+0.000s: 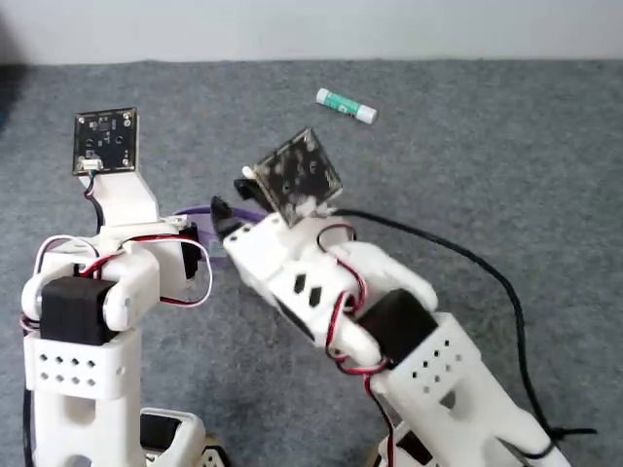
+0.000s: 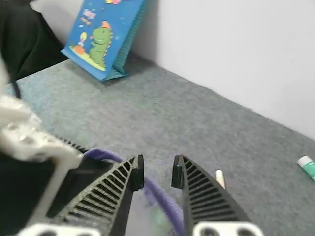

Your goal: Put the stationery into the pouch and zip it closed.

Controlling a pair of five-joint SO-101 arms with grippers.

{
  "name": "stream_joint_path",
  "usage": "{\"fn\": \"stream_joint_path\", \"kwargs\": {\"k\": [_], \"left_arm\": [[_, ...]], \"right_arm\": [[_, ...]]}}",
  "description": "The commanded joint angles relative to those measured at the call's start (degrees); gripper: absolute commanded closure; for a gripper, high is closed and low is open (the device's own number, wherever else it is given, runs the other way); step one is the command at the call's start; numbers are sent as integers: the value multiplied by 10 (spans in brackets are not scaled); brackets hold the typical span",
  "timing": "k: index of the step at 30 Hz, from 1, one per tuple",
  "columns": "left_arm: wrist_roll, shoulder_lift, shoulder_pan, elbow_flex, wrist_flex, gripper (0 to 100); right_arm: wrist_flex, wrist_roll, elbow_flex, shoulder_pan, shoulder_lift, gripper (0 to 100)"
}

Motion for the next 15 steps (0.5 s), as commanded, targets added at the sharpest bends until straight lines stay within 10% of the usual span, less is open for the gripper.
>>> {"fn": "stream_joint_path", "kwargs": {"k": [1, 15], "left_arm": [[6, -4, 2, -29, 3, 988], [6, -5, -23, -29, 27, 988]], "right_arm": [[39, -7, -69, 23, 2, 890], [180, -58, -188, 153, 30, 894]]}}
